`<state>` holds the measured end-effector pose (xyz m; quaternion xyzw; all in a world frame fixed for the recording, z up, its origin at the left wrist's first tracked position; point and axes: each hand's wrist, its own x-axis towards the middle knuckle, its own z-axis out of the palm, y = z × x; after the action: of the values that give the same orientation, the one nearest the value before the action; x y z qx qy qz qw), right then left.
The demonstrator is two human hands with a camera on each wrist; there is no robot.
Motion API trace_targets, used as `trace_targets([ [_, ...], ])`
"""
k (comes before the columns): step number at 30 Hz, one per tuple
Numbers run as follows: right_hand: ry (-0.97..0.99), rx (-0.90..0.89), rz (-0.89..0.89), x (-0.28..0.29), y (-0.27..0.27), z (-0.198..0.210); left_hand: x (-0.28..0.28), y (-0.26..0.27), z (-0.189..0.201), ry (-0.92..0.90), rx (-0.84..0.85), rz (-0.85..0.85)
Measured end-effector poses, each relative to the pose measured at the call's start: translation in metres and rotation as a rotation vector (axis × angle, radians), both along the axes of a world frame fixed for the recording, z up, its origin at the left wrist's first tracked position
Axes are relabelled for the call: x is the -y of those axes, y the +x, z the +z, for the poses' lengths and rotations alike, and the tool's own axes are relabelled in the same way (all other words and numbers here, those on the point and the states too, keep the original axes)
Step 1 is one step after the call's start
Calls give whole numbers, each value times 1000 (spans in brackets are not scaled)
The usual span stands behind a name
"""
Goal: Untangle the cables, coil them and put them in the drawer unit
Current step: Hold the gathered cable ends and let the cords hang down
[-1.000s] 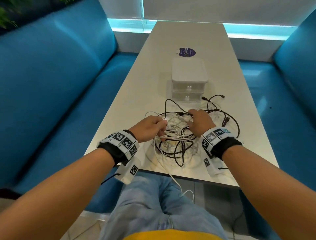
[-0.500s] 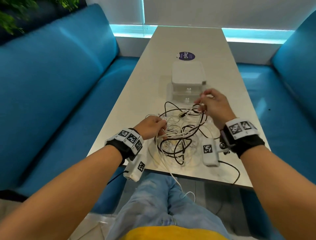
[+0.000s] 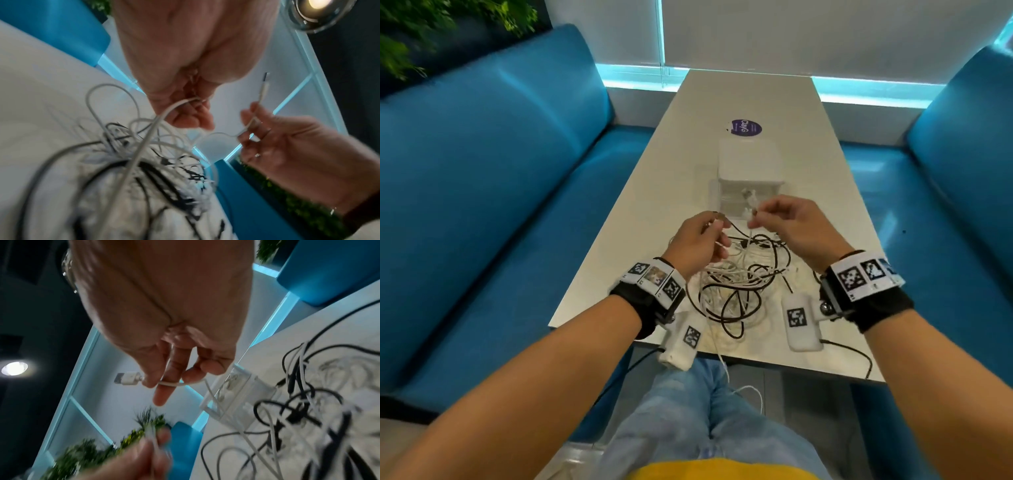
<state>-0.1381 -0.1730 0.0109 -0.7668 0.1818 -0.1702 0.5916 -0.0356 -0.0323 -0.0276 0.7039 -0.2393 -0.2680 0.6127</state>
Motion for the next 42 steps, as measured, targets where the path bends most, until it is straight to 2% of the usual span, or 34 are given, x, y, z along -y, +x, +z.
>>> trace_targets([
  [4,19,32,56,-27,6,-5,3,-6,22,-204,-215,41],
  [8,39,66,-36,-43,11,-4,-2,-11,33,-318,-357,32],
  [10,55,53,-50,-47,13,-5,-3,-11,32,-317,-338,53],
  [15,64,22,-47,-51,15,-7,-4,-13,27,-235,-168,67],
  [21,41,22,-54,-50,19,-12,0,-17,34,-211,-112,130],
  [24,-45,-34,19,-38,14,-13,-1,-14,42,-204,-73,171],
  [27,-217,-184,88,-15,4,-29,-6,-4,66,-338,-207,116],
  [30,-187,-233,80,9,-6,-50,-11,1,92,-478,-327,-25],
  [33,-211,-291,52,20,-5,-51,-11,0,101,-504,-376,-37],
  [37,-379,-258,-32,31,2,-38,-9,1,86,-353,-375,21],
  [42,-245,-21,-83,22,0,-15,4,-4,56,24,-235,36],
])
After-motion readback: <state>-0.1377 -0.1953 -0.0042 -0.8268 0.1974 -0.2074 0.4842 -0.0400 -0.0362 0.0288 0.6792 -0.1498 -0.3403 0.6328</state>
